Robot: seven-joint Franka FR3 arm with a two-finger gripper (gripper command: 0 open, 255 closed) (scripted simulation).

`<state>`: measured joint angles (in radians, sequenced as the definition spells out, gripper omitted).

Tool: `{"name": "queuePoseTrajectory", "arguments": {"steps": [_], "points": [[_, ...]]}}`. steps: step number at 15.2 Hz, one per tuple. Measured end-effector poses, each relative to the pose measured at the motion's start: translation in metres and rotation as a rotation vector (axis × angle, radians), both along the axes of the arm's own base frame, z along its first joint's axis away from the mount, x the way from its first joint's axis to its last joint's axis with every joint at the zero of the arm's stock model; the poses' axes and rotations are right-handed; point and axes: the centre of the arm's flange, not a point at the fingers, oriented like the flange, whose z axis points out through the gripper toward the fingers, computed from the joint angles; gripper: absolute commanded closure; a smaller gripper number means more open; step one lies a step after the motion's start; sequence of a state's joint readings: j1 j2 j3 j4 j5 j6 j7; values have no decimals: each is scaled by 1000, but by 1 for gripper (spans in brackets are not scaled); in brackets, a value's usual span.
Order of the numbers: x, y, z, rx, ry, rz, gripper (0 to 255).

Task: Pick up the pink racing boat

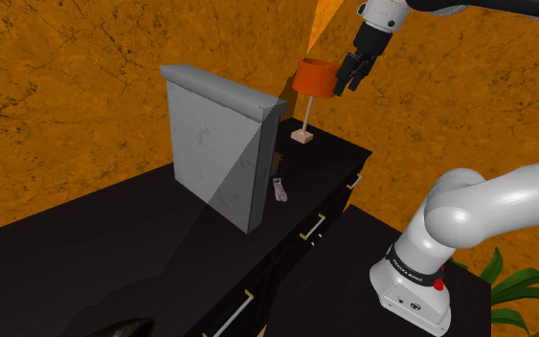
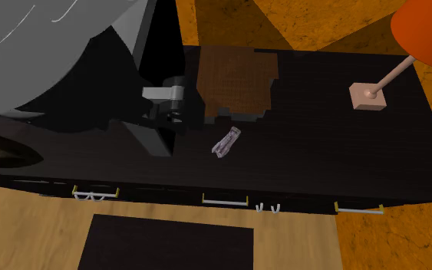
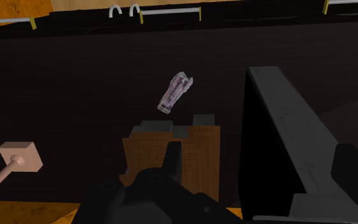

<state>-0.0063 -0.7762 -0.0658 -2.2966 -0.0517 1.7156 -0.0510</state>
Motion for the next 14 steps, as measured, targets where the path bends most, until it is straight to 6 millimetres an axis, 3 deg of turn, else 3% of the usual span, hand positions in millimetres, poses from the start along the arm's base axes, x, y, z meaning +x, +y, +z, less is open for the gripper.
{"name": "queuePoseTrajectory", "arguments": {"steps": [4, 14], "points": [[10, -4, -23, -2, 2, -24, 0], [65, -14, -145, -9, 6, -137, 0]]}}
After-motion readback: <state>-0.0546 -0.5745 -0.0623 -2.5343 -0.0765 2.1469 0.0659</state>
